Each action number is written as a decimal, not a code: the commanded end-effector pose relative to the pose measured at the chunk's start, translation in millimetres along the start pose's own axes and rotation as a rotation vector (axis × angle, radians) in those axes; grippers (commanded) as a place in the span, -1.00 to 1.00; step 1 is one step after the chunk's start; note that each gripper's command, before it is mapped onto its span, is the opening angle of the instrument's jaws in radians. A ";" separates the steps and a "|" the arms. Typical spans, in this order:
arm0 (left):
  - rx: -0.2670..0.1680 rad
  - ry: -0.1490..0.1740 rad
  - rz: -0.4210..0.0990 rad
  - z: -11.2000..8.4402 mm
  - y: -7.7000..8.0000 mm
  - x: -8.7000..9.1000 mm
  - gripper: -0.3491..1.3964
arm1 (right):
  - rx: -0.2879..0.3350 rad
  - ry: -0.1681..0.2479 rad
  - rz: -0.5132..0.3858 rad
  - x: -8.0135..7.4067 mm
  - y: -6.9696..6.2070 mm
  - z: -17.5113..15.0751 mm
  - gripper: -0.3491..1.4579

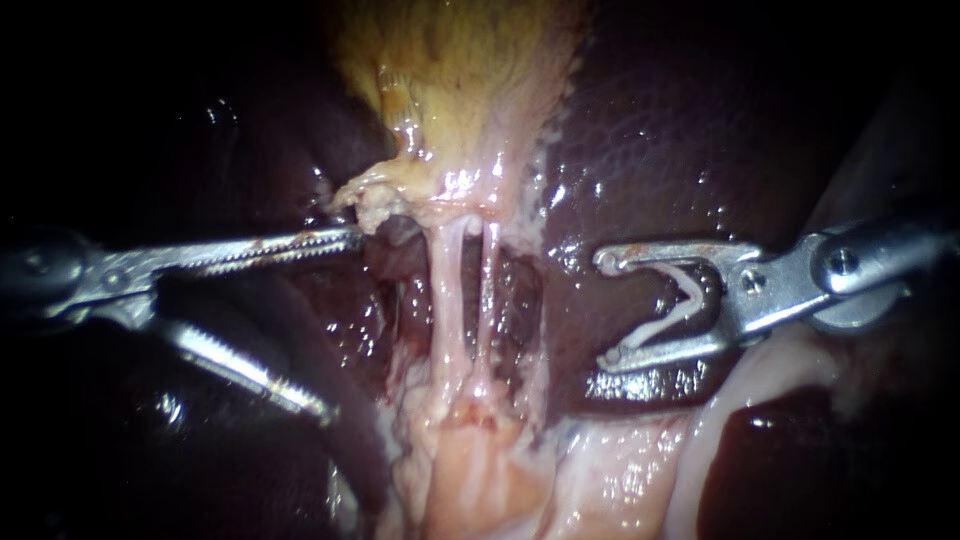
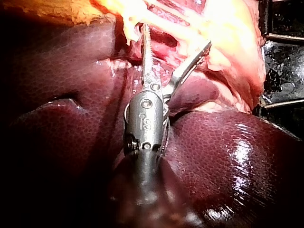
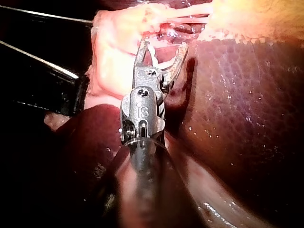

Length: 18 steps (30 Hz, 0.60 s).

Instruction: Grabbing gallbladder

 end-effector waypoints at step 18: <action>0.164 -0.032 -0.044 -1.7 -3.2 3.0 0.63 | 0.000 0.000 0.000 -0.1 -0.1 0.0 -0.06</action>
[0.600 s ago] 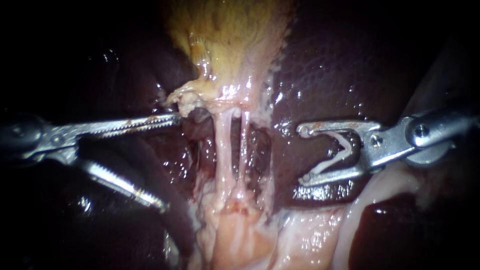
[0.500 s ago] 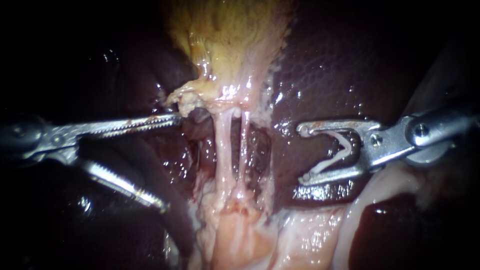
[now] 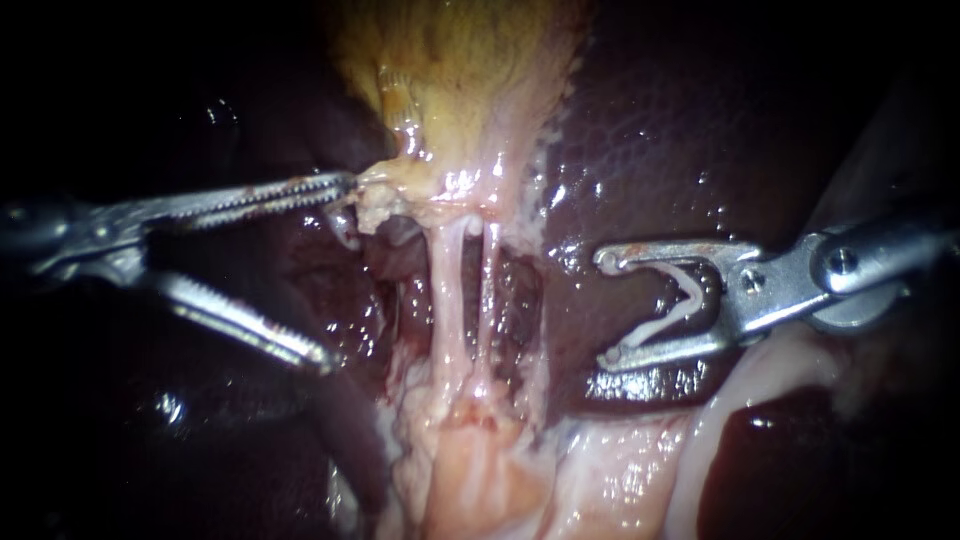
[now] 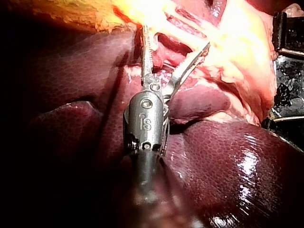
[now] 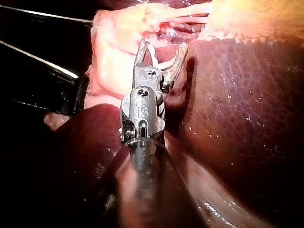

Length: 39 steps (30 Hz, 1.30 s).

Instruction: Grabbing gallbladder

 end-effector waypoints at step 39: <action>0.026 -0.066 -0.208 2.8 -4.4 -3.7 -1.00 | 0.000 0.000 0.000 0.0 0.0 -0.1 -0.06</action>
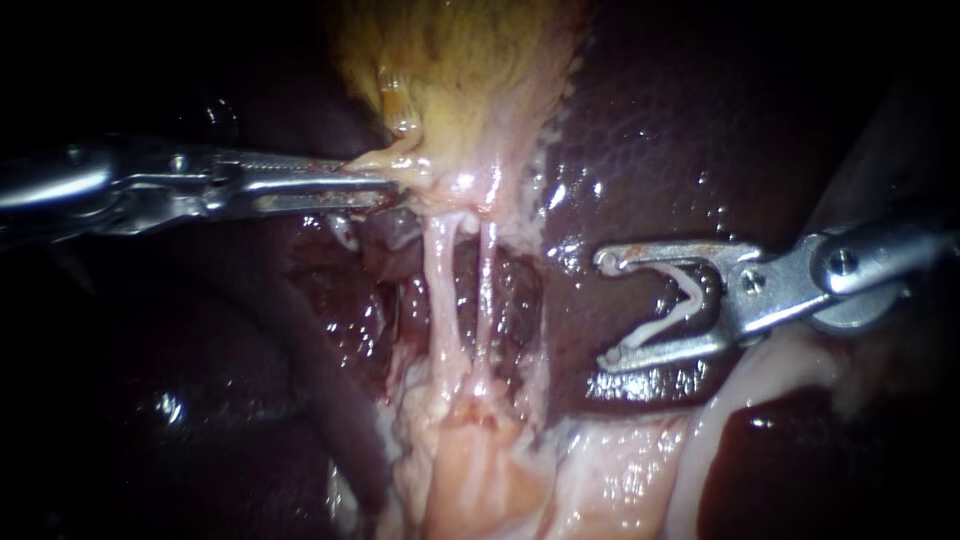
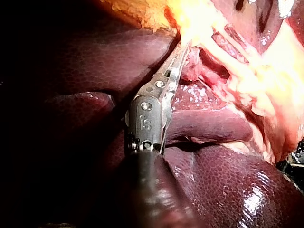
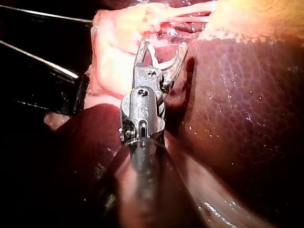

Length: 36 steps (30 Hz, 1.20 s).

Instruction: Grabbing gallbladder

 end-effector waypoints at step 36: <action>-0.018 0.018 -0.056 -8.2 3.4 7.2 -1.00 | 0.000 0.000 0.000 -0.2 0.1 -0.1 -0.06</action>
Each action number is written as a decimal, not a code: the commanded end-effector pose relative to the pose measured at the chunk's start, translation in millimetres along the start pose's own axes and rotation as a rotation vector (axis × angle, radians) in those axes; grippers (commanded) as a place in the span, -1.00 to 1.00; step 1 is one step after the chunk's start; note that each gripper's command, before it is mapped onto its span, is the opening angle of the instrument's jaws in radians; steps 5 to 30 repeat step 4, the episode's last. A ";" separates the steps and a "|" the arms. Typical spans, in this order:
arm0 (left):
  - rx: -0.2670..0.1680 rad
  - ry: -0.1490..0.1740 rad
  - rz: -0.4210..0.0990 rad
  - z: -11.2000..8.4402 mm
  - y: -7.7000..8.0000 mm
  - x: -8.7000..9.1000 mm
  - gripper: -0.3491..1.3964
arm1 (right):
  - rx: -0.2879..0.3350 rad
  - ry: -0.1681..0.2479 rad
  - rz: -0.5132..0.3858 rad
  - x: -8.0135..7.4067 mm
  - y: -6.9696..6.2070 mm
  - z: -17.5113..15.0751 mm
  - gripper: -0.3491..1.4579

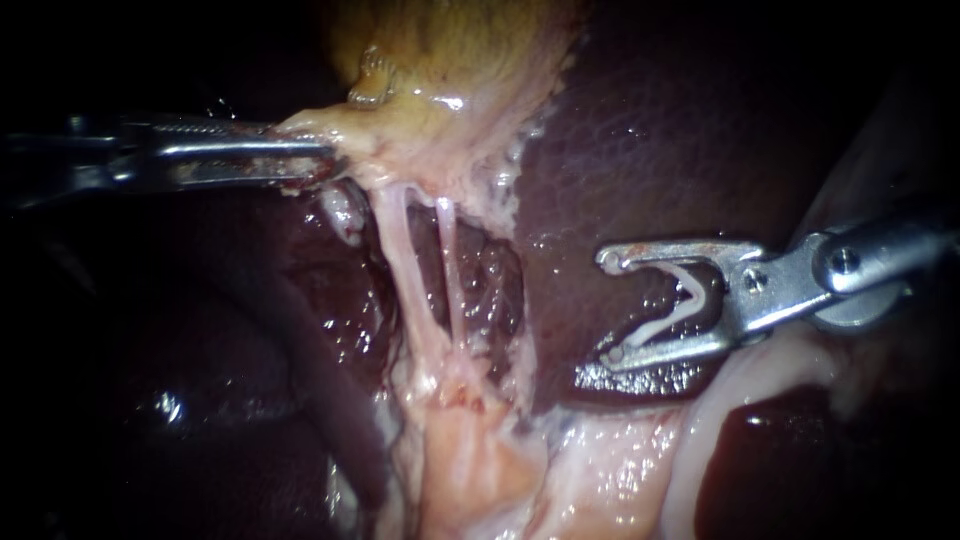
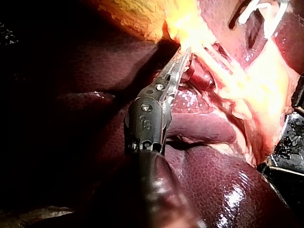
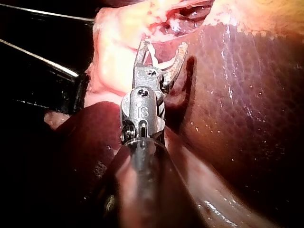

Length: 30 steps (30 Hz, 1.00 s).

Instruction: Grabbing gallbladder

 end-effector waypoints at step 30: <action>0.001 0.000 0.001 0.1 0.1 -0.1 -1.00 | 0.000 0.000 0.000 0.0 0.0 0.0 -0.06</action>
